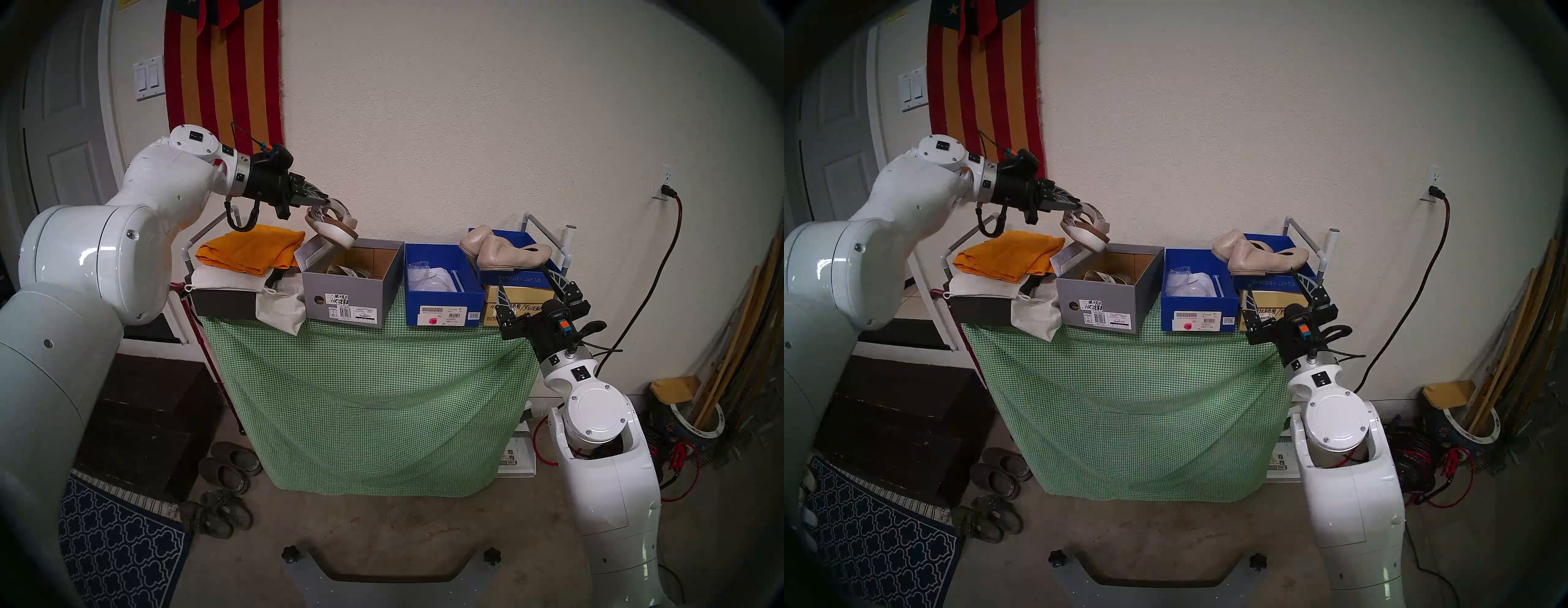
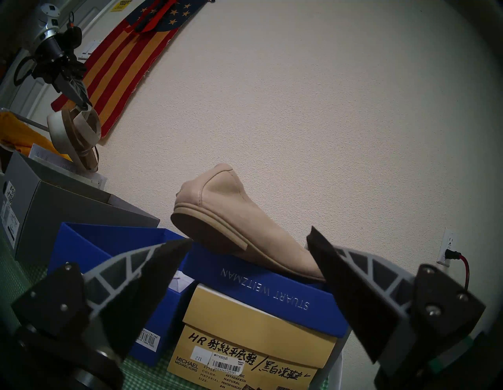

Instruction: Put shoes into shoe box

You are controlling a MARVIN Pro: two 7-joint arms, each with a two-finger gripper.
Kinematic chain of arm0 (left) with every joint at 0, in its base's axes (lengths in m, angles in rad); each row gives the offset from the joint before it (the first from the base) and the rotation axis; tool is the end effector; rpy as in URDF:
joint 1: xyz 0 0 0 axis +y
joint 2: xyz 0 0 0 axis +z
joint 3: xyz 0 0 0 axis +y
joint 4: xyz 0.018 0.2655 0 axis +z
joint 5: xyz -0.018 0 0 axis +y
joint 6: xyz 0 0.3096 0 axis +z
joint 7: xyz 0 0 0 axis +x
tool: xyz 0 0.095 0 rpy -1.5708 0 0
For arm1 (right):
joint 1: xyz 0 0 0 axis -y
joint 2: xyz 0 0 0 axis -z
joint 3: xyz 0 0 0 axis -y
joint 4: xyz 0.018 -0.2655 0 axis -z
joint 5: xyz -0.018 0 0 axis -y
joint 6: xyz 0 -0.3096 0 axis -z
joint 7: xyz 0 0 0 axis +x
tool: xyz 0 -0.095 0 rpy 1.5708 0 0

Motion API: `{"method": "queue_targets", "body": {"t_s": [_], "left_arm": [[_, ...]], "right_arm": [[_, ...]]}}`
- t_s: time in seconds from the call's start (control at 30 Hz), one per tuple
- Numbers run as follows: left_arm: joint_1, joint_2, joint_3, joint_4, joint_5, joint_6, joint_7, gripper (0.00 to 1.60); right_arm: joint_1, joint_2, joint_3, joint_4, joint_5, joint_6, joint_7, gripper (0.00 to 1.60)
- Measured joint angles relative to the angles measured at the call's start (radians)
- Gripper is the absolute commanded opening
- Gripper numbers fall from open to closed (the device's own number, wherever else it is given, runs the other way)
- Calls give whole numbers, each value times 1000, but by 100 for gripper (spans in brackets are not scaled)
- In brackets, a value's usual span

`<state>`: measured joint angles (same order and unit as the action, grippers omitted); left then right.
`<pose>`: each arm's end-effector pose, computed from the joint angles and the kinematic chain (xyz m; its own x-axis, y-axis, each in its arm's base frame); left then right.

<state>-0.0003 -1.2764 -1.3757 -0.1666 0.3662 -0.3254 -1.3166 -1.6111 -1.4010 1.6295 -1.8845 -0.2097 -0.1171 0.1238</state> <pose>0.6015 0.0855 0.0123 -0.2996 -0.6046 0.7380 -0.7994 -0.2631 -0.5401 0.3984 -0.0352 -0.1626 -0.3640 0.3772 0.8516 0.0081 -0.9130 0.4079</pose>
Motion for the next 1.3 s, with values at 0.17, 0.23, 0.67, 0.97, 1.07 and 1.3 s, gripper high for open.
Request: {"method": "queue_targets", "body": {"t_s": [0.17, 0.23, 0.67, 0.97, 1.07, 1.3], "left_arm": [[3, -17, 27, 1, 23, -48, -5, 0], [3, -23, 41, -2, 35, -78, -18, 0], [78, -86, 130, 0, 113, -254, 52, 0], [97, -113, 160, 28, 139, -311, 112, 36], [100, -120, 173, 37, 152, -324, 126, 160], [94, -119, 175, 57, 155, -337, 140, 160]], "right_arm": [[0, 0, 0, 0, 0, 0, 0, 160], [0, 0, 0, 0, 0, 0, 0, 160], [0, 0, 0, 0, 0, 0, 0, 160], [0, 0, 0, 0, 0, 0, 0, 160], [0, 0, 0, 0, 0, 0, 0, 160], [0, 0, 0, 0, 0, 0, 0, 160]]}}
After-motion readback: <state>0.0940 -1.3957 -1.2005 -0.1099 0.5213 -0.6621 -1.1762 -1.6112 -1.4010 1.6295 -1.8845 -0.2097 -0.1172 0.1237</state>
